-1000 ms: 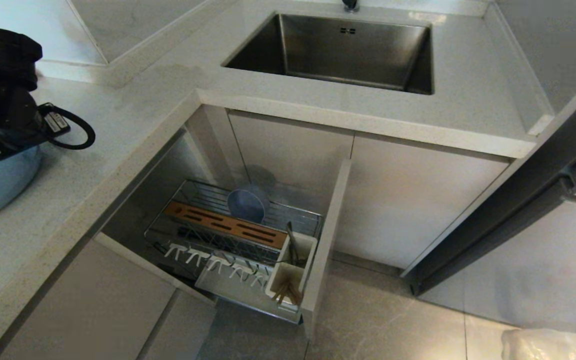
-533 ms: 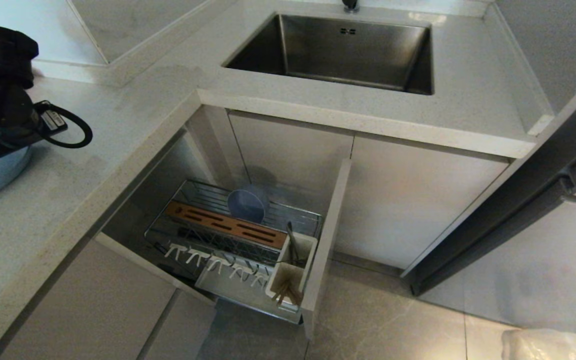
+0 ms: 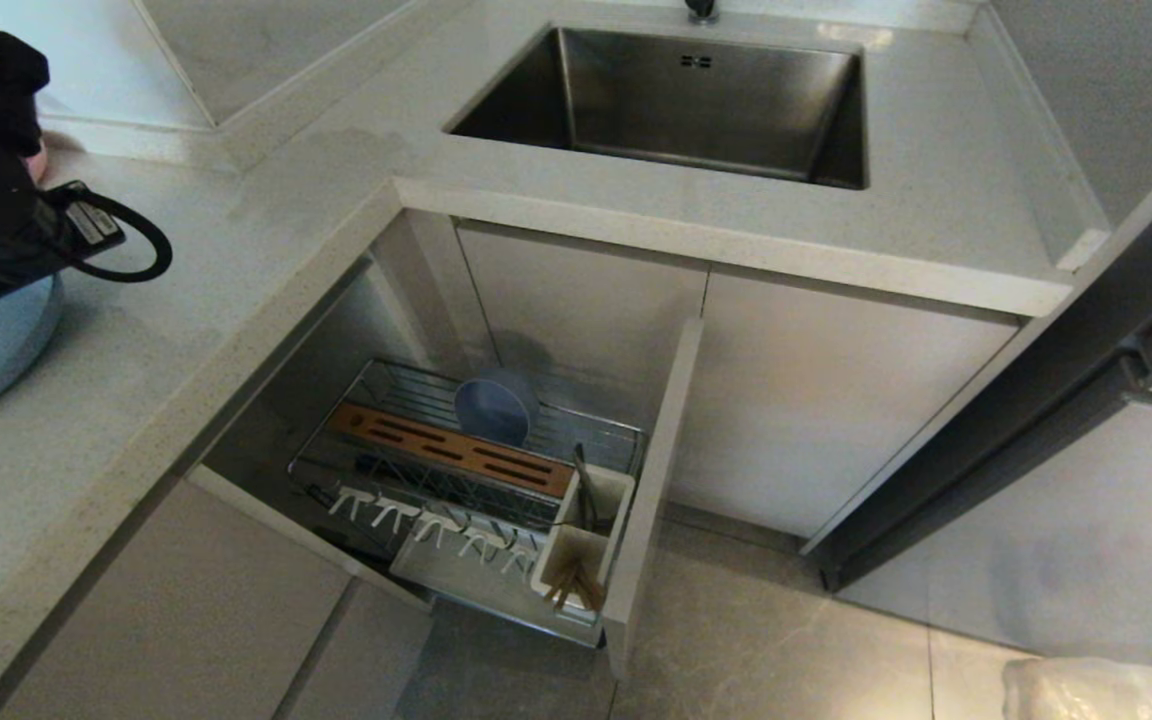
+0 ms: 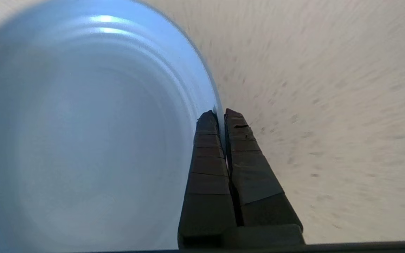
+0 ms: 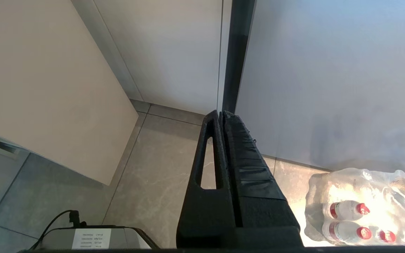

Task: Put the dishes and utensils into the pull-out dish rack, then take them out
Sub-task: Pick up the plate and place it in the cupboard

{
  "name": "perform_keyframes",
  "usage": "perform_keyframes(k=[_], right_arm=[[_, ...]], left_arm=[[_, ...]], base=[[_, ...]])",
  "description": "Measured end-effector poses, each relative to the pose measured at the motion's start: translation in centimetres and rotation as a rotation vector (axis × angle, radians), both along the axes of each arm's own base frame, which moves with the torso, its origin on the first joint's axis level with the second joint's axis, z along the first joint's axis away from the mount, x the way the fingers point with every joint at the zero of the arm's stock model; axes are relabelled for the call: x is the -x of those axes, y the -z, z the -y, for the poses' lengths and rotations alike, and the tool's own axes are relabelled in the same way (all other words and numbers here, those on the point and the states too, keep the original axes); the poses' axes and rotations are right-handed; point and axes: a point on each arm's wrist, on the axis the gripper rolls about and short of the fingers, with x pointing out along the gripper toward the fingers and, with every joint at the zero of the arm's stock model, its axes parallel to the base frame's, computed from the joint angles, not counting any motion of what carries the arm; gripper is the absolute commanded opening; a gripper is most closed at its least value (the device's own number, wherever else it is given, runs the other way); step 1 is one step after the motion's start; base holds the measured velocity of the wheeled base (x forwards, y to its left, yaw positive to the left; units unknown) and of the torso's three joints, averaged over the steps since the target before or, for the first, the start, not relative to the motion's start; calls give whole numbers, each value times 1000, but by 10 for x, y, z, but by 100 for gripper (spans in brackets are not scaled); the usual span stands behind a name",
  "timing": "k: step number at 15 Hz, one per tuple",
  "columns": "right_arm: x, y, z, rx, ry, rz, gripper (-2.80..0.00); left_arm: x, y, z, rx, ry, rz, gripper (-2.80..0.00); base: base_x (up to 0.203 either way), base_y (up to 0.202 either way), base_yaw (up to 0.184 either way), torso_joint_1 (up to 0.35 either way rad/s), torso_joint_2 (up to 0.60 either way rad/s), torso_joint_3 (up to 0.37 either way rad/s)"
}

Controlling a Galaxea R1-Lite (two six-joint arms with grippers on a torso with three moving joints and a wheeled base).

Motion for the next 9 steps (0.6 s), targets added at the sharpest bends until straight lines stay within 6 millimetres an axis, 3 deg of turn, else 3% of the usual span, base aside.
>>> perform_keyframes(k=[4,9], right_arm=[[0,0,0,0,0,0,-280],[0,0,0,0,0,0,-280]], left_arm=[[33,-33,9,-18,10,108,-280],[82,-66,42,-42,130,206,-280]], base=[[0,0,0,0,0,0],[0,0,0,0,0,0]])
